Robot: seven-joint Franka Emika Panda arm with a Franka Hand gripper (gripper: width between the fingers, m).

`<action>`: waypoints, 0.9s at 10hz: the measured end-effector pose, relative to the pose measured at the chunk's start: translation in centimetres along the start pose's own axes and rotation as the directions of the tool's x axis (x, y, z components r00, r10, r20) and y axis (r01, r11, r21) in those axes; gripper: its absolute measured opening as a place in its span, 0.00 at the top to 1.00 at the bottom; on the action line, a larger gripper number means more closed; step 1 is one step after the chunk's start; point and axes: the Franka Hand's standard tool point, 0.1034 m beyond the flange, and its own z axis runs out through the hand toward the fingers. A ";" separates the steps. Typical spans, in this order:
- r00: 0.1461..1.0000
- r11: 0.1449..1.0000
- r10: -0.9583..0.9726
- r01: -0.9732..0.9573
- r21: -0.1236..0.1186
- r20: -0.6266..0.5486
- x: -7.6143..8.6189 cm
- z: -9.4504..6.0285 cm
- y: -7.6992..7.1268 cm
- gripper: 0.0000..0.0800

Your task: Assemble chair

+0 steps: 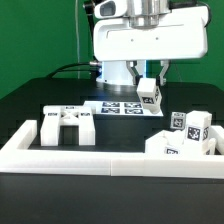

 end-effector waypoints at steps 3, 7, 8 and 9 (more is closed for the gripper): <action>0.983 0.999 -0.039 0.040 0.002 -0.179 0.4 -0.1 -1.3 0.64; 0.986 0.999 -0.043 0.043 -0.003 -0.160 0.2 0.1 -1.0 0.64; 0.983 0.997 -0.078 0.077 -0.012 -0.165 0.6 0.2 -1.0 0.64; 0.978 0.994 -0.105 0.104 -0.014 -0.179 1.6 -0.1 -1.3 0.64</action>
Offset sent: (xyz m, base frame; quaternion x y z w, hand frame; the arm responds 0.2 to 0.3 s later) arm 0.0000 0.0000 0.0000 0.0000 0.0000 0.0000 1.0000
